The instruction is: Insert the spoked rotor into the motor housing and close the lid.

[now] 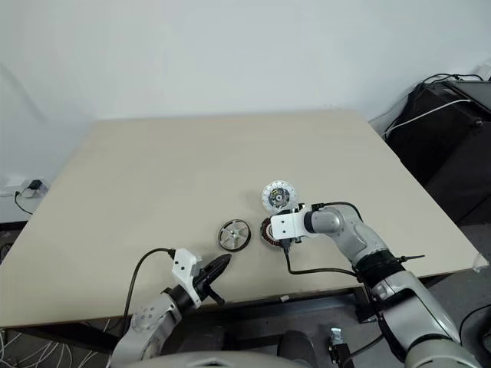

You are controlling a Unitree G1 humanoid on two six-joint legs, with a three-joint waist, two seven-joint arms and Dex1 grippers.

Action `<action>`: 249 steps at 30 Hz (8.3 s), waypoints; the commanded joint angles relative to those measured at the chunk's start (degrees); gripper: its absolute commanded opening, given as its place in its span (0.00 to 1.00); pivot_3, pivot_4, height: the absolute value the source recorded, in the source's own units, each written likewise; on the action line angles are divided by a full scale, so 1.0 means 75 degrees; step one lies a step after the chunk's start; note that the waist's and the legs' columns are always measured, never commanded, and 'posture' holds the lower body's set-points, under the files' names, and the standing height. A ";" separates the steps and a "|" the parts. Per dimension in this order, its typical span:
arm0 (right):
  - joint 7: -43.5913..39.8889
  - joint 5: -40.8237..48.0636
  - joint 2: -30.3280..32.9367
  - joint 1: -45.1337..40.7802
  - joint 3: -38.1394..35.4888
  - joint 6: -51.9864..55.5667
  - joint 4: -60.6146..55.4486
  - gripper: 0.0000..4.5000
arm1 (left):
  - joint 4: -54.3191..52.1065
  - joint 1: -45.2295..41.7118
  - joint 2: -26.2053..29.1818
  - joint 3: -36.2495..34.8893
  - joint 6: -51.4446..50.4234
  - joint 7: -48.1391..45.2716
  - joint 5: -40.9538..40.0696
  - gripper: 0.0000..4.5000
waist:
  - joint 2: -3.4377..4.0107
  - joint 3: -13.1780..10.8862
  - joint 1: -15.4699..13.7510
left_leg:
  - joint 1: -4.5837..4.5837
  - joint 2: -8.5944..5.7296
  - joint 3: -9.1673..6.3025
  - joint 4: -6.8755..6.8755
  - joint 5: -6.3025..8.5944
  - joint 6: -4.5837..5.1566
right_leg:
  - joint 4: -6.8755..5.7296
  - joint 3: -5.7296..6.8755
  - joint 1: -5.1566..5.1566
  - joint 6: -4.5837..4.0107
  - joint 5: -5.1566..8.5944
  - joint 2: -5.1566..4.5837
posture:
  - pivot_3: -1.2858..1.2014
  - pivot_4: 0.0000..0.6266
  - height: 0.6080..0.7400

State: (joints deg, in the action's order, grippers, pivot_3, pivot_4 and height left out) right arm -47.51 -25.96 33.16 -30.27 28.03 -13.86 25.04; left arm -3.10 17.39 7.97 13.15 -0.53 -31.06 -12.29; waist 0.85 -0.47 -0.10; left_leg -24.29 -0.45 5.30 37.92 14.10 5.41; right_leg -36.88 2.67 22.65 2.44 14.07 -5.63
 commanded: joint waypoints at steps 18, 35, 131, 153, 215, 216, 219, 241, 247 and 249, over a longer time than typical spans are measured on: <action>-0.0514 -0.0024 -0.0087 -0.0030 0.0113 -0.0196 -0.0171 0.50 | -0.0915 -0.0006 0.0073 -0.0034 -0.0371 0.0150 -0.0180 0.00 | -0.0001 0.0004 0.0008 | 0.0001 0.0000 0.0000 0.0001 0.0000 0.0000 | 0.0000 0.0000 -0.0002 0.0000 0.0000 0.0000 | 0.52 0.00 1.00; -0.0429 -0.0233 -0.0285 -0.0182 0.0158 0.0300 0.0156 0.50 | -0.1206 0.0031 0.0111 -0.0023 -0.0600 0.0268 -0.0237 0.00 | 0.0000 0.0006 0.0085 | 0.0008 0.0001 0.0000 0.0001 0.0000 -0.0001 | -0.0005 0.0000 -0.0008 0.0000 0.0000 0.0001 | 0.52 0.00 1.00; -0.0254 0.1547 -0.0462 0.0848 -0.1269 0.2374 -0.2346 0.00 | -0.0838 0.0059 0.0114 0.0013 -0.0343 0.0151 -0.0266 0.00 | -0.0006 -0.0014 -0.0026 | -0.0057 0.0001 -0.0001 -0.0009 0.0001 0.0000 | 0.0006 -0.0001 0.0053 -0.0001 0.0001 -0.0001 | 0.52 0.00 1.00; 0.0321 0.0415 0.0238 0.0812 -0.0191 0.0126 -0.0901 0.00 | -0.0691 0.0052 0.0089 -0.0037 -0.0253 0.0057 -0.0251 0.00 | -0.0023 -0.0023 -0.0100 | -0.0041 -0.0001 -0.0001 0.0005 0.0000 0.0001 | 0.0006 0.0007 0.0030 -0.0001 0.0001 -0.0001 | 0.52 0.00 1.00; 0.0400 0.0398 0.0138 0.0708 -0.0392 0.0172 -0.0934 0.01 | -0.1021 0.0082 0.0170 0.0036 -0.0601 0.0169 -0.0248 0.00 | -0.0028 -0.0020 -0.0088 | -0.0029 0.0004 0.0000 0.0015 -0.0001 0.0000 | -0.0002 0.0012 0.0021 -0.0001 0.0000 0.0000 | 0.52 0.00 1.00; 0.0406 0.0411 0.0136 0.0710 -0.0402 0.0170 -0.0935 0.01 | -0.1032 0.0078 0.0170 0.0034 -0.0614 0.0171 -0.0250 0.00 | -0.0028 -0.0020 -0.0088 | -0.0029 0.0004 0.0000 0.0015 -0.0001 0.0000 | -0.0002 0.0012 0.0020 -0.0001 0.0000 0.0000 | 0.52 0.00 1.00; 0.0239 0.0678 0.0114 0.0771 -0.0502 0.0270 -0.1091 0.01 | -0.1066 0.0083 0.0172 0.0031 -0.0644 0.0170 -0.0254 0.00 | -0.0028 -0.0020 -0.0088 | -0.0029 0.0004 0.0000 0.0017 -0.0001 -0.0001 | -0.0004 0.0012 0.0020 -0.0001 0.0000 0.0000 | 0.52 0.00 1.00; -0.0567 0.1946 -0.0433 0.0878 -0.1380 0.4873 -0.2888 0.01 | -0.0830 0.0043 0.0147 0.0092 -0.0442 0.0064 -0.0236 0.00 | -0.0015 -0.0012 -0.0087 | -0.0029 0.0007 -0.0001 0.0015 0.0002 0.0003 | -0.0010 0.0010 0.0025 -0.0002 -0.0001 -0.0004 | 0.52 0.00 1.00; -0.0550 0.2005 -0.0641 0.0657 -0.1222 0.5849 -0.2844 0.01 | -0.0792 0.0087 0.0151 0.0096 -0.0350 0.0056 -0.0248 0.00 | -0.0013 -0.0010 -0.0103 | -0.0044 0.0001 0.0000 0.0014 0.0002 0.0004 | 0.0000 0.0011 0.0033 -0.0002 -0.0001 -0.0009 | 0.52 0.00 1.00; -0.0638 0.1993 -0.0601 0.0583 -0.1112 0.5977 -0.2797 0.01 | -0.0768 0.0100 0.0142 0.0101 -0.0318 0.0063 -0.0237 0.00 | -0.0012 -0.0010 -0.0099 | -0.0044 0.0001 0.0000 0.0012 0.0003 0.0004 | 0.0002 0.0011 0.0033 -0.0002 -0.0001 -0.0010 | 0.52 0.00 1.00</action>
State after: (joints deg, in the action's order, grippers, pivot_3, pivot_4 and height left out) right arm -52.24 -11.29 28.52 -24.32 19.83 30.24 5.55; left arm -8.18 18.53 9.17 13.80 -4.39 -30.14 -13.95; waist 0.75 -0.55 -0.84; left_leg -24.62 -0.44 5.30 38.00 14.12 5.44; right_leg -36.87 2.75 22.92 2.42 14.06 -5.70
